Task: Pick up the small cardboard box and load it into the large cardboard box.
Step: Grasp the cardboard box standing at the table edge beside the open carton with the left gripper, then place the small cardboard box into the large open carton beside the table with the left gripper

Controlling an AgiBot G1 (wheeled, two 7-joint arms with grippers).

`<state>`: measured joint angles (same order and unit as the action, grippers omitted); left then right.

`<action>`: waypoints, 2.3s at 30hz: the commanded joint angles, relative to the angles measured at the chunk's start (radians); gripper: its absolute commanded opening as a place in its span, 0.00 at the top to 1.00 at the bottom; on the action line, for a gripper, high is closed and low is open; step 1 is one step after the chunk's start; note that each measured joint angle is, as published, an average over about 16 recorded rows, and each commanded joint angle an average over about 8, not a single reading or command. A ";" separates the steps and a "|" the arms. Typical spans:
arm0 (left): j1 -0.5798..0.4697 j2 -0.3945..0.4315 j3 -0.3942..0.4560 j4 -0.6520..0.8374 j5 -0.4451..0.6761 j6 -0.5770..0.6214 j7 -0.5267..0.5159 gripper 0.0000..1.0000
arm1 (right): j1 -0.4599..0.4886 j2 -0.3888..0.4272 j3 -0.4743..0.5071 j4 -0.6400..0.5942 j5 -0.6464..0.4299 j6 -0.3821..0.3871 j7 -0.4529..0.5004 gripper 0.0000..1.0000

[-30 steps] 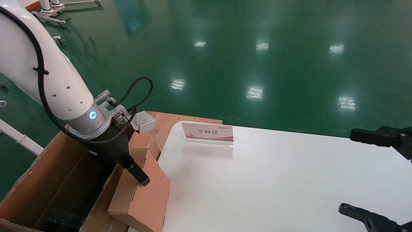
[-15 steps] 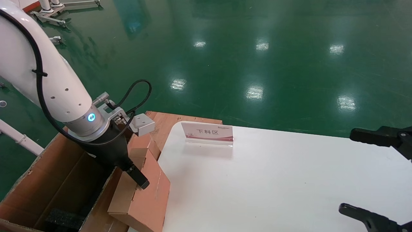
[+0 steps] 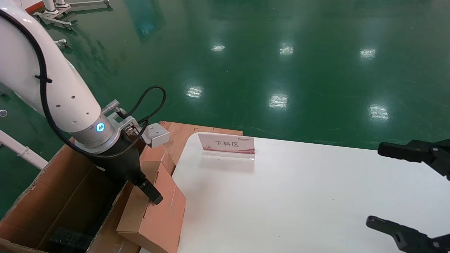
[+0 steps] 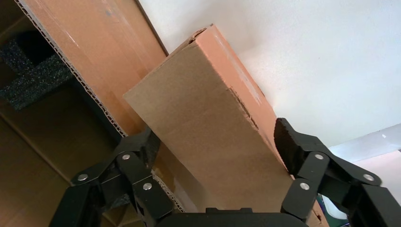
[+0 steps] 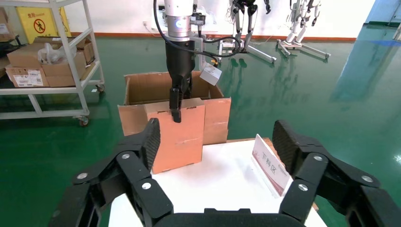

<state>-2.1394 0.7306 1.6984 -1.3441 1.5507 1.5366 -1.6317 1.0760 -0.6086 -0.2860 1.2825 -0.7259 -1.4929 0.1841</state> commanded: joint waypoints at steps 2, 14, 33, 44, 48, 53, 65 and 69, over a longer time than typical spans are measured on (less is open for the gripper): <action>0.000 0.000 -0.001 0.000 0.001 0.000 0.000 1.00 | 0.000 0.000 0.000 0.000 0.000 0.000 0.000 1.00; 0.000 0.001 -0.001 0.000 0.002 0.001 0.001 1.00 | 0.000 0.000 0.000 0.000 0.000 0.000 0.000 1.00; -0.040 -0.006 -0.033 0.019 -0.044 -0.006 0.023 1.00 | 0.000 0.000 0.000 0.000 0.000 0.000 0.000 0.00; -0.255 -0.090 -0.164 0.065 -0.121 -0.021 0.070 1.00 | 0.001 0.000 -0.001 -0.001 0.000 0.000 -0.001 0.00; -0.344 -0.095 -0.186 0.100 -0.076 0.000 0.083 1.00 | 0.001 0.000 -0.001 -0.001 0.001 0.000 -0.001 0.00; -0.427 -0.088 -0.174 0.151 -0.004 0.032 0.116 1.00 | 0.001 0.000 -0.002 -0.001 0.001 0.000 -0.001 0.00; -0.582 -0.053 0.030 0.350 0.083 0.060 0.245 1.00 | 0.001 0.001 -0.002 -0.001 0.001 0.000 -0.001 0.00; -0.615 -0.047 0.125 0.411 0.036 0.064 0.304 1.00 | 0.001 0.001 -0.003 -0.001 0.002 0.001 -0.002 0.00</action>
<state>-2.7512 0.6837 1.8334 -0.9400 1.5797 1.5999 -1.3286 1.0770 -0.6078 -0.2887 1.2815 -0.7243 -1.4923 0.1826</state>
